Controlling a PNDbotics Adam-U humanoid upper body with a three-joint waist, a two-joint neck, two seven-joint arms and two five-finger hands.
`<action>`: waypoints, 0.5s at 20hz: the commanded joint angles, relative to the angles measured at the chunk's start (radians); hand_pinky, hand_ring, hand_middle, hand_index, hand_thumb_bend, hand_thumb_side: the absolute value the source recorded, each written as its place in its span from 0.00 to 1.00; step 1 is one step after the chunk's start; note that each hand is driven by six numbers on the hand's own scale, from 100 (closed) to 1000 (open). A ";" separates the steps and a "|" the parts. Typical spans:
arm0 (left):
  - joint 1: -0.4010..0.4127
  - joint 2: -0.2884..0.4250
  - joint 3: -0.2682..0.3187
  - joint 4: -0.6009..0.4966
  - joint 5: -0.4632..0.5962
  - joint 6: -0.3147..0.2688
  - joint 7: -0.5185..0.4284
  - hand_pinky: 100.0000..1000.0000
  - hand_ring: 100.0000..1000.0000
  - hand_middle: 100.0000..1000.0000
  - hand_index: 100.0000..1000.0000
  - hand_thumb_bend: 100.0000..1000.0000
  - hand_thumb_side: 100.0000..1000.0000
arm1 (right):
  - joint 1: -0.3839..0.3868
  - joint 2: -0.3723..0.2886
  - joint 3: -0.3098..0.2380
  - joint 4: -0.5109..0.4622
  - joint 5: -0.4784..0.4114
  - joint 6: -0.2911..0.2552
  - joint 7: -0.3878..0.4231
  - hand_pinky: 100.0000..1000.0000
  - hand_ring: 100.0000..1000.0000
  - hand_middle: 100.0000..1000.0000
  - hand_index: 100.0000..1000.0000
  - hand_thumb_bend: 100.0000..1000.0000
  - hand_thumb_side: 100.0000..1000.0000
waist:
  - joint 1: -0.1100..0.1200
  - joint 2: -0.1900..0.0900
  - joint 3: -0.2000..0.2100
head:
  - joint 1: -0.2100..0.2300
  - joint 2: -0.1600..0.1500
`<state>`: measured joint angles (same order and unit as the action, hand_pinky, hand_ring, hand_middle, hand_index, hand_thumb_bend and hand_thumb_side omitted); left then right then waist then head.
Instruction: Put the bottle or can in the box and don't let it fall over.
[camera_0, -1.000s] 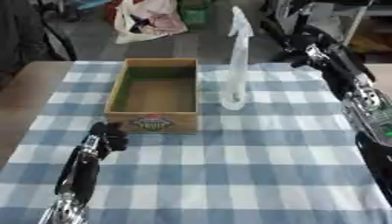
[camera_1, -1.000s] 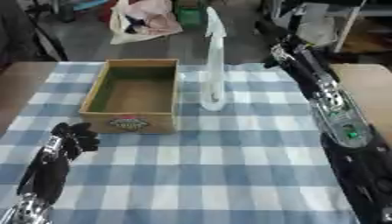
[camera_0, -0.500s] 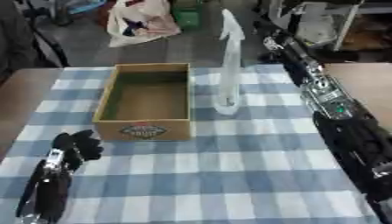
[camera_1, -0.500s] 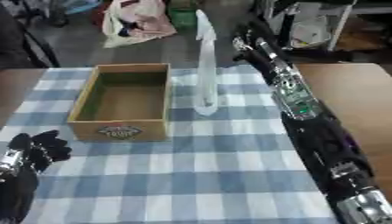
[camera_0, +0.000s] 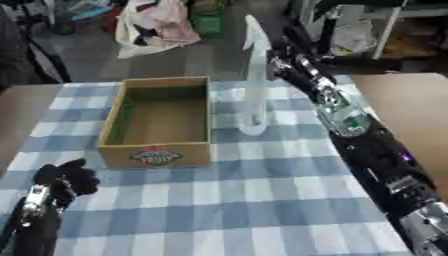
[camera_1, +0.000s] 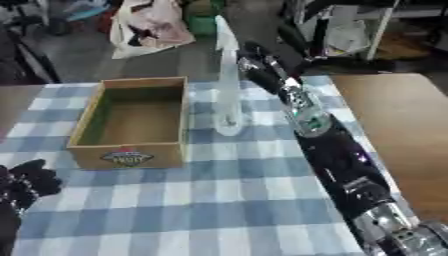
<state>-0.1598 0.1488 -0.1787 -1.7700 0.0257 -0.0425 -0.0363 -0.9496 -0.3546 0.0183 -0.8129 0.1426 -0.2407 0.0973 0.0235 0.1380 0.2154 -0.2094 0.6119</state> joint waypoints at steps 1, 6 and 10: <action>-0.018 0.003 -0.005 -0.024 0.009 -0.002 -0.009 0.67 0.62 0.58 0.78 0.13 1.00 | -0.036 -0.016 -0.014 0.008 0.012 -0.003 -0.013 0.75 1.00 0.95 1.00 0.00 0.67 | 0.002 -0.008 0.010 | -0.026 -0.018; -0.021 0.004 -0.009 -0.026 0.010 -0.001 -0.015 0.67 0.62 0.58 0.78 0.13 1.00 | -0.061 -0.026 -0.018 0.010 0.004 -0.008 -0.016 0.75 1.00 0.95 1.00 0.00 0.66 | 0.002 -0.002 0.033 | -0.052 -0.015; -0.019 0.004 -0.009 -0.025 0.011 -0.001 -0.017 0.67 0.62 0.58 0.78 0.13 1.00 | -0.071 -0.027 -0.015 -0.005 -0.009 -0.009 -0.011 0.74 1.00 0.95 1.00 0.00 0.66 | 0.003 -0.004 0.032 | -0.055 -0.012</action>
<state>-0.1679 0.1487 -0.1874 -1.7754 0.0327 -0.0413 -0.0497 -0.9938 -0.3563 0.0066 -0.7951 0.1399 -0.2466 0.0870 0.0250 0.1470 0.2469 -0.2597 0.6085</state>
